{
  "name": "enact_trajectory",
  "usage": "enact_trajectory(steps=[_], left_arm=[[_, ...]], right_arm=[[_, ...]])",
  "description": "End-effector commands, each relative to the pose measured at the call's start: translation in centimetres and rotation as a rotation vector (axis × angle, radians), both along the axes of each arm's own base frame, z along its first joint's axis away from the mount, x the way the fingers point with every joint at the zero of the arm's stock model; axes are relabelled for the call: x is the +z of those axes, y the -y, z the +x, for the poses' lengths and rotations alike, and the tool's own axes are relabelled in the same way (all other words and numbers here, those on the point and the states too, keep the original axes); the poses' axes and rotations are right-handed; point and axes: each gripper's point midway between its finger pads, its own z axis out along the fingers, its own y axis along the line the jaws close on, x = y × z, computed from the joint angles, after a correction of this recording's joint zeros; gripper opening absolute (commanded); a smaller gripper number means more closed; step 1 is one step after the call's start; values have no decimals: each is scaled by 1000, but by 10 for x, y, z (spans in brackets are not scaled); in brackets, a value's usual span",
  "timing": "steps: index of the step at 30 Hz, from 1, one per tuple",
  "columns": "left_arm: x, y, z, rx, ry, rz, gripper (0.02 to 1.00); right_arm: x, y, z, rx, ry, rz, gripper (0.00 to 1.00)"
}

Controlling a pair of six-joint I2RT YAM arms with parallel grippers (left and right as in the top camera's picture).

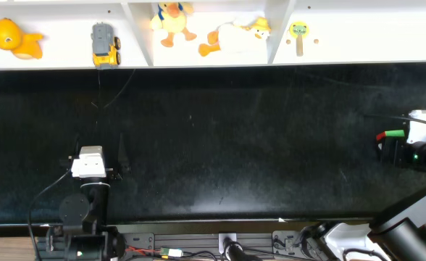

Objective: Store Toys

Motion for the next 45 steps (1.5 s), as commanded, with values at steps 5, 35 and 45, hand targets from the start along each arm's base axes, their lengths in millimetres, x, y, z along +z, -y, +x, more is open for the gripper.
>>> enact_trajectory(steps=[5, 35, 45], left_arm=[[0, 1, 0, -6, 3, 15, 998], [0, 1, 0, -6, 3, 15, 998], [0, 1, 0, -6, 3, 15, 998]], right_arm=[[-4, 2, -2, -3, -31, -21, 673], [109, -17, 84, 52, 197, -217, 474], [147, -24, 131, 57, 293, -219, 465]])
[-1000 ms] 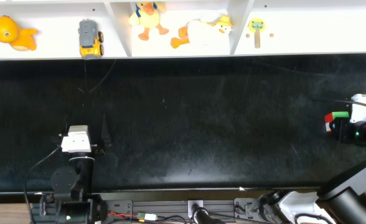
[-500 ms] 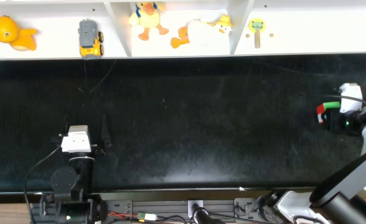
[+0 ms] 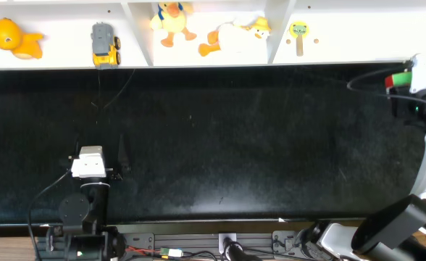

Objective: Store Toys

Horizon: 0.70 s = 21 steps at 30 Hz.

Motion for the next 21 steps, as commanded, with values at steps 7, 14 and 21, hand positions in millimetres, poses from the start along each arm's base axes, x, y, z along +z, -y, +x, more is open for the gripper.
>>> enact_trajectory(steps=[7, 14, 21], left_arm=[[0, 1, 0, -6, 3, 16, 998], [0, 1, 0, -6, 3, 16, 998], [0, 1, 0, -6, 3, 16, 998]], right_arm=[[27, -10, 64, 21, 56, 59, 439], [15, -13, 94, 27, 29, 100, 419], [-4, -15, 111, 38, 11, 116, 421]])
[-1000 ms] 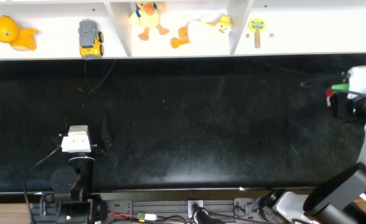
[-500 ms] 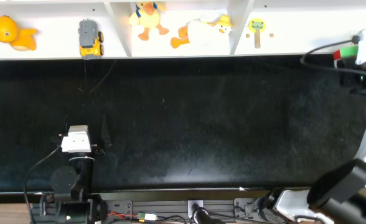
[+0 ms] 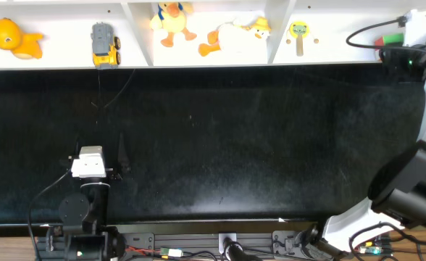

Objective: Store Toys

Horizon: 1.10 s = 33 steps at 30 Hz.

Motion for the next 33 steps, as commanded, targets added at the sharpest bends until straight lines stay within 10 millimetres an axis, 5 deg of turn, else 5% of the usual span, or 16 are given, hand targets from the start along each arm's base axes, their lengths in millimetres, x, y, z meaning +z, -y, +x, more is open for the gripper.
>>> enact_trajectory(steps=[1, 7, 33], left_arm=[[0, 1, 0, -6, 3, 15, 998], [0, 1, 0, -6, 3, 15, 998], [0, 1, 0, -6, 3, 15, 998]], right_arm=[[-1, -5, 19, 14, 28, 12, 421], [-14, -14, 30, 25, 21, 27, 424], [-13, -9, 47, -13, 79, 37, 439]])
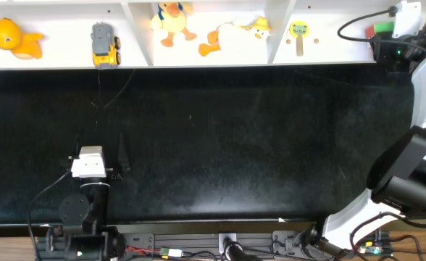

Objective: Store Toys

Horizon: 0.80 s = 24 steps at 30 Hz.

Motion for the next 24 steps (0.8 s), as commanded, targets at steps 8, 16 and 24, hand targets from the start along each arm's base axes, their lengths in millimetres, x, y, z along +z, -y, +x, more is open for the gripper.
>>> enact_trajectory(steps=[8, 16, 24], left_arm=[[0, 1, 0, -5, 3, 16, 998], [0, 1, 0, -5, 3, 16, 998], [0, 1, 0, -5, 3, 16, 998]], right_arm=[[-6, 2, 11, -7, 7, 15, 529], [-5, 4, 11, -14, 8, 6, 993], [10, 1, -1, -22, 12, -6, 996]])
